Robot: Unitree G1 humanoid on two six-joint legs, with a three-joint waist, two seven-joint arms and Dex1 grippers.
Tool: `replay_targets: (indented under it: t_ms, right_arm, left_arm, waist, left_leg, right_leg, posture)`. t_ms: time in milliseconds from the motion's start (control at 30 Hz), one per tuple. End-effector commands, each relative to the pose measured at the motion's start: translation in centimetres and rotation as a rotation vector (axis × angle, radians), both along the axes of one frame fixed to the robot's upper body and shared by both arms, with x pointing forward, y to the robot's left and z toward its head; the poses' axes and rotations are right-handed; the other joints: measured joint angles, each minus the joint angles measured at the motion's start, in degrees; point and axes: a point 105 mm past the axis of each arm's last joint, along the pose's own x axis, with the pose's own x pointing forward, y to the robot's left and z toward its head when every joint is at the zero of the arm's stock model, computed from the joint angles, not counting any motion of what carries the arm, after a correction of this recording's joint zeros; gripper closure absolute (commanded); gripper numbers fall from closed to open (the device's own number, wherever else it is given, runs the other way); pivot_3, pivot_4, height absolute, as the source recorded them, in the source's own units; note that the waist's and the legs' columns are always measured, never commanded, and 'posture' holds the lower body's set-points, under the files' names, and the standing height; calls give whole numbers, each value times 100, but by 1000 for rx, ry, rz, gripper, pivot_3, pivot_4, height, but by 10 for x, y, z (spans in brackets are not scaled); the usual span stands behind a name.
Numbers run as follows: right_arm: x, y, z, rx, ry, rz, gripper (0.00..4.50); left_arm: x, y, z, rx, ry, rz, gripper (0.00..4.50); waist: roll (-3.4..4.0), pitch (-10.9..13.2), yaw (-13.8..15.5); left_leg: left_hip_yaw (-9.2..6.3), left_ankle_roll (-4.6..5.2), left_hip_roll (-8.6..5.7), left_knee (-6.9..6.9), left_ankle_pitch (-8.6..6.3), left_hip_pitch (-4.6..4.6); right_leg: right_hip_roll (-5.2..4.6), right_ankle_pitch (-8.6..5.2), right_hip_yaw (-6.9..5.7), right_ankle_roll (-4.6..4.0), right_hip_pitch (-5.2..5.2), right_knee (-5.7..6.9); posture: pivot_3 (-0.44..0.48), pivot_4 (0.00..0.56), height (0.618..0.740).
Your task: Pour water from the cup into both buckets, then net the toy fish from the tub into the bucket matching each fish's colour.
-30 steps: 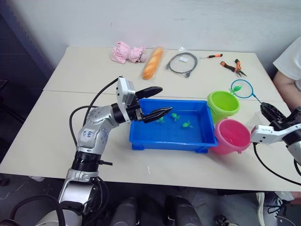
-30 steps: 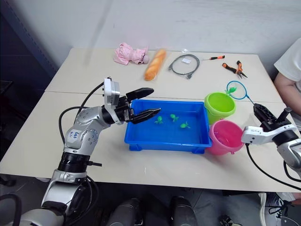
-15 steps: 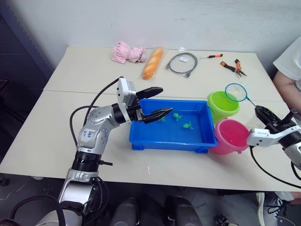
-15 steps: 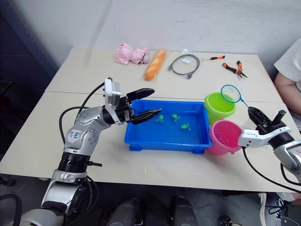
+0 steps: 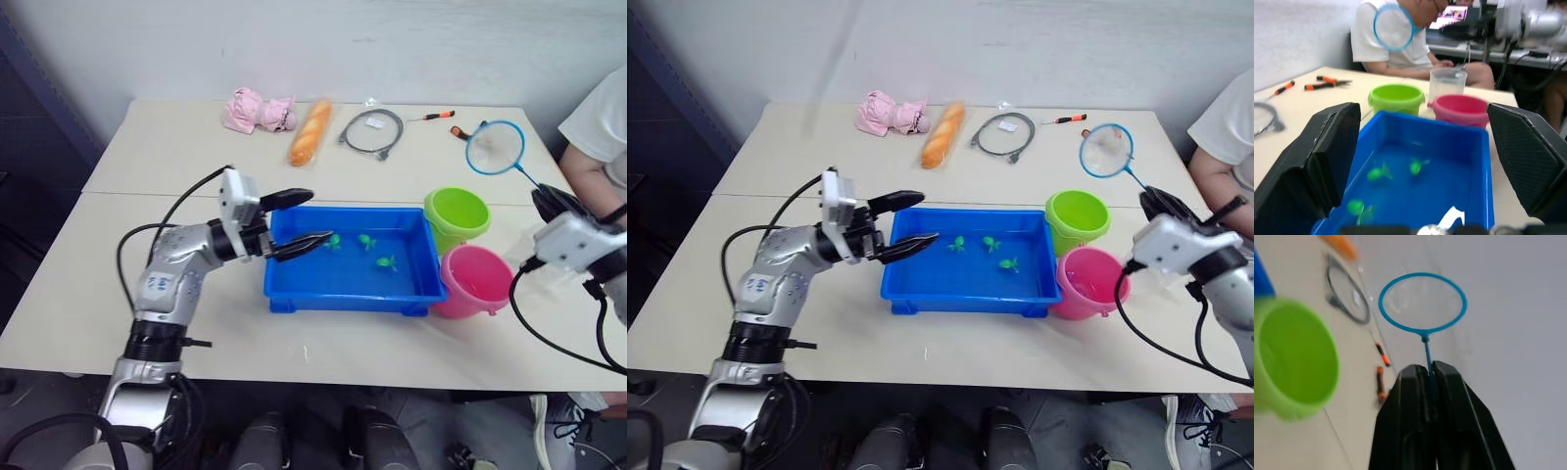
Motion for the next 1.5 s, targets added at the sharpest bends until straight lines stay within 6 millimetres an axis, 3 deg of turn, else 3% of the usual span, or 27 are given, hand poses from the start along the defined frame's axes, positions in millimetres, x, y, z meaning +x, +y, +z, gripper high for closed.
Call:
replay_targets:
  t_ms: [33, 167, 233, 400, 633, 900, 1133, 1200, 1333, 1500]
  right_arm:
    - [-23, 47, -12, 87, 346, 247, 4500]
    - [-22, 56, -26, -55, 463, 213, 4500]
    - [-19, 54, -36, -258, 443, 201, 4500]
    - [-6, 36, -44, -433, 398, 131, 4500]
    - [2, 39, -52, -595, 355, 139, 4500]
    - [3, 38, -78, -639, 480, 110, 4500]
    - [-5, 60, -90, -488, 600, 211, 4500]
    - [-7, 64, -88, -404, 637, 228, 4500]
    - [0, 67, -73, -437, 602, 255, 4500]
    - [-5, 75, -72, -383, 681, 314, 4500]
  left_arm:
    - [-9, 25, 4, 45, -39, 7, 112]
    - [-14, 44, -7, 135, -19, 6, 112]
    - [-16, 48, -11, 162, -13, -1, 112]
    - [-17, 46, -10, 157, -18, -2, 112]
    - [-20, 42, -15, 140, -6, -1, 112]
    - [-22, 38, -16, 125, -4, 0, 112]
    - [-24, 35, -15, 116, -8, 4, 112]
    - [-24, 35, -15, 115, -9, 9, 112]
    - [-24, 37, -15, 113, -7, 15, 112]
    - [-22, 37, -14, 108, -10, 12, 112]
  waist:
    - [0, 0, 19]
    - [0, 0, 63]
    - [0, 0, 97]
    - [0, 0, 142]
    - [0, 1, 95]
    - [0, 1, 103]
    - [0, 0, 105]
    - [0, 0, 113]
    - [0, 1, 109]
    - [0, 1, 111]
  left_leg:
    - [-7, 1, 0, 0, -1, -1]
    - [-8, 22, -4, 9, -13, -9]
    - [-7, 35, -12, 24, -28, -11]
    - [-7, 37, -18, 31, -42, -27]
    - [4, 31, -13, 33, -38, -26]
    - [4, 29, -12, 36, -36, -24]
    - [1, 28, -10, 38, -37, -21]
    - [1, 29, -11, 38, -37, -21]
    - [2, 30, -13, 39, -37, -22]
    - [-1, 29, -11, 38, -37, -21]
  right_leg:
    - [-1, 0, -4, 0, 3, -1]
    - [-16, -1, -9, -2, 2, -4]
    - [-27, 0, -6, -2, 1, -4]
    - [-30, 0, -7, 0, -9, -11]
    - [-21, 0, -8, 0, -9, -7]
    - [-21, 0, -7, 0, -9, -3]
    - [-20, 0, -8, 0, -5, -2]
    - [-20, 0, -8, 0, -5, -2]
    - [-21, 0, -7, 0, -5, -2]
    - [-21, 0, -10, 0, -6, -1]
  posture:
    - [0, 150, 740]
    - [0, 150, 740]
    - [0, 150, 740]
    - [0, 150, 740]
    - [0, 150, 740]
    - [0, 150, 740]
    - [0, 150, 740]
    - [0, 150, 740]
    - [0, 150, 740]
    - [0, 150, 740]
